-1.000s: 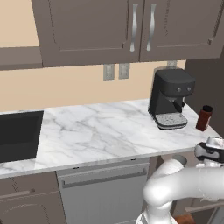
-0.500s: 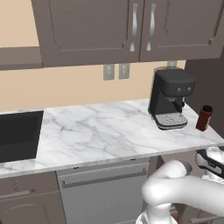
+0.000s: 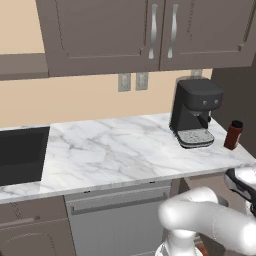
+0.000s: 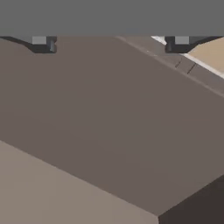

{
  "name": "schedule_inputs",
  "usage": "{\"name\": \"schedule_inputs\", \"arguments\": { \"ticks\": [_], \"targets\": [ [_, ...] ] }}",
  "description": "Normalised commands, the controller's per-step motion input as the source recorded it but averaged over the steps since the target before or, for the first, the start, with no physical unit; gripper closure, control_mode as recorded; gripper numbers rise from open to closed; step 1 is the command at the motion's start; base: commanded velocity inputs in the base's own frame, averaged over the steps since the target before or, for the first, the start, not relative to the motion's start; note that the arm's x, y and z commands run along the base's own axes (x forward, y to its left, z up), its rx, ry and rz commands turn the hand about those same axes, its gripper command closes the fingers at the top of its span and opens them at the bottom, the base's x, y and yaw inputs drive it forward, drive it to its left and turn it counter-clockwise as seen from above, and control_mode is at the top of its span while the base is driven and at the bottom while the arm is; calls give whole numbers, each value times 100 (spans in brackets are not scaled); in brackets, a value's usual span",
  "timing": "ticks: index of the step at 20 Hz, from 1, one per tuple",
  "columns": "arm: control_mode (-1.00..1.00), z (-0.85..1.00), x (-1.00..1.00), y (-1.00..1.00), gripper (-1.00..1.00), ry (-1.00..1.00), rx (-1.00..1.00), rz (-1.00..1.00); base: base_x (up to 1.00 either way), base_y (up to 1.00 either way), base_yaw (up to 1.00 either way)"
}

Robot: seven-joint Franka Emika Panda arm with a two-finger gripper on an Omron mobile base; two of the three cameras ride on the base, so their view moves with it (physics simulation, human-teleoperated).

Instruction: Pick the measuring cup from the drawer and place it on the counter.

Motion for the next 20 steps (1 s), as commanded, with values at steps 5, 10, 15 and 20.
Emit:
{"name": "schedule_inputs", "arguments": {
  "ticks": [5,10,15,20],
  "targets": [
    [-100,100,12,-19,-100,-9,0,21,0,0,0],
    [-100,43,38,-2,-100,-20,0,33,0,0,0],
    [-100,-3,30,0,-100,-25,0,32,0,0,0],
    [-100,-18,27,0,-100,-34,0,14,0,0,0]
  ]
}}
